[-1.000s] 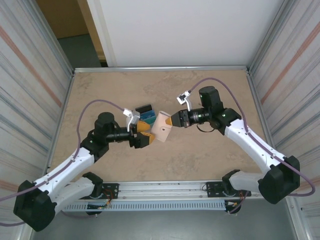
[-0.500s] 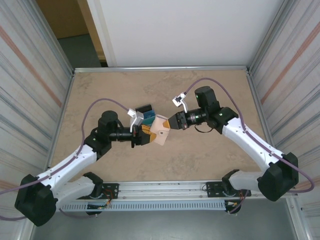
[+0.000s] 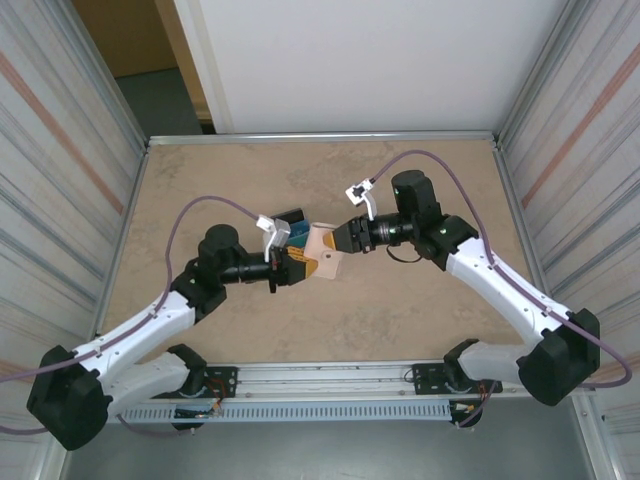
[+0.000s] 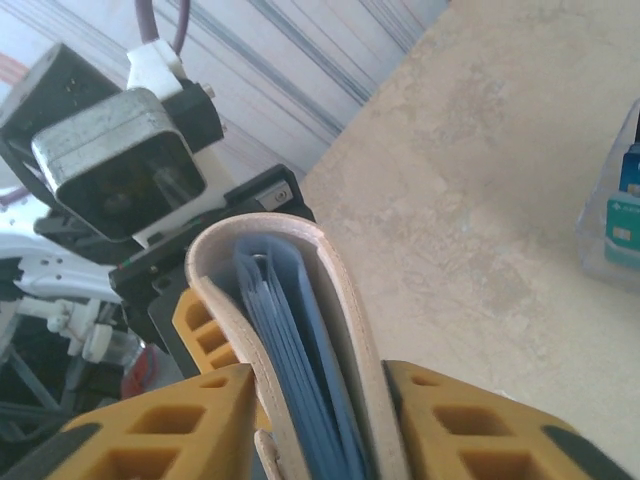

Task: Take the credit cards out of the card holder

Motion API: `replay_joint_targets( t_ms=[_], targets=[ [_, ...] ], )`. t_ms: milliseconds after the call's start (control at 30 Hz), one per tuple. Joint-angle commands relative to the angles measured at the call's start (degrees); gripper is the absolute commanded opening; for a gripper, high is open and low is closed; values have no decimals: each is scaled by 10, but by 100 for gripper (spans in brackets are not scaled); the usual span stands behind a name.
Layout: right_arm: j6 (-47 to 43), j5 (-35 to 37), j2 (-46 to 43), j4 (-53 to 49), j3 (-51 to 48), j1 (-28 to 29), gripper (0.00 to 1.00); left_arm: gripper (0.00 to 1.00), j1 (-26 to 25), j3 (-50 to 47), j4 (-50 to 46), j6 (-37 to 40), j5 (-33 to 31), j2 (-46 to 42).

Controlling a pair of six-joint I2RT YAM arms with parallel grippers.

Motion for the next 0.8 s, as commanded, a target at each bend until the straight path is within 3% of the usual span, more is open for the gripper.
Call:
replay_joint_targets(
  t_ms=[0,133,300,500,767],
  targets=[
    [13,3,-8,35,-6,17,27,28,-8,-11,70,-36,-25,-6],
    [13,4,-15,38,-7,16,16,49,-8,-12,47,-20,-15,-11],
    [11,-33,-24,42,-8,11,14,66,-6,-15,10,16,-17,-36],
    [12,-88,-22,44,-11,-5,13,65,-1,-16,4,31,17,-27],
    [-5,-111,-11,35,-12,-10,14,44,-1,-16,23,30,57,0]
  ],
)
